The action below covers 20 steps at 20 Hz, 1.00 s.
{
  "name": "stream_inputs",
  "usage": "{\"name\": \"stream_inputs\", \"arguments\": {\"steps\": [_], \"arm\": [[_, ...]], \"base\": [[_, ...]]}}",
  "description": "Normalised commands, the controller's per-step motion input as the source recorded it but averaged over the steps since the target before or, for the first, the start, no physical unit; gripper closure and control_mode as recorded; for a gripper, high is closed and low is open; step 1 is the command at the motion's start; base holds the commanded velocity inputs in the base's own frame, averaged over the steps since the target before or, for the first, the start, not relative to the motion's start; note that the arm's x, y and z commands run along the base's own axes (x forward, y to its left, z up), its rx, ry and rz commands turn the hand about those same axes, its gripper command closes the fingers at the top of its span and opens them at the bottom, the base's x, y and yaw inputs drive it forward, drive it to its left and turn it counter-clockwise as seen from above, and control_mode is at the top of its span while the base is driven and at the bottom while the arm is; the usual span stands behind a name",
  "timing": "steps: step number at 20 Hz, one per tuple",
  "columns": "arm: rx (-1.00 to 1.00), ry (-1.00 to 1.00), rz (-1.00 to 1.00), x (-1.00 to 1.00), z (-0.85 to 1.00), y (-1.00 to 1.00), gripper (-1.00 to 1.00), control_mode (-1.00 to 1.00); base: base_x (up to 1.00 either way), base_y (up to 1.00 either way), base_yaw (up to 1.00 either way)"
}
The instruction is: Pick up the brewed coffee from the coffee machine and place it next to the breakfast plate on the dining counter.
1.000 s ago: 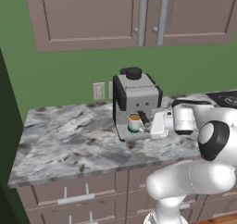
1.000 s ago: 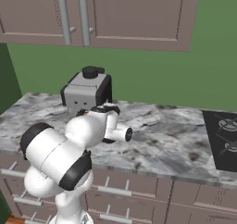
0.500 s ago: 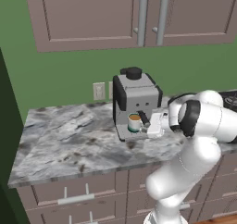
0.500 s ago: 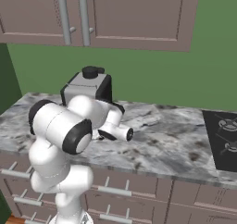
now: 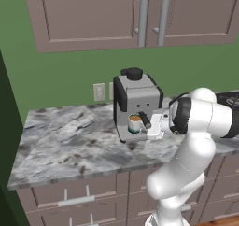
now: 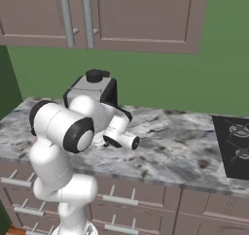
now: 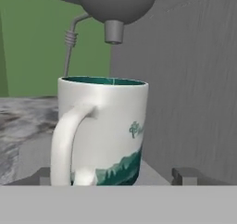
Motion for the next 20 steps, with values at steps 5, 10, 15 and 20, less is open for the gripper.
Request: {"name": "stream_inputs", "arguments": {"steps": [5, 10, 15, 20], "arm": [[0.0, 0.0, 0.0, 0.02, 0.01, 0.09, 1.0, -1.0], [0.0, 0.0, 0.0, -0.03, 0.16, 0.0, 1.0, -1.0], [0.0, 0.0, 0.0, -0.35, 0.29, -0.13, 1.0, -1.0], [0.0, 0.0, 0.0, -0.47, 0.01, -0.39, 1.0, -1.0]], "base": [[0.0, 0.0, 0.0], [0.0, 0.0, 0.0], [0.0, 0.0, 0.0], [0.0, 0.0, 0.0]]}}
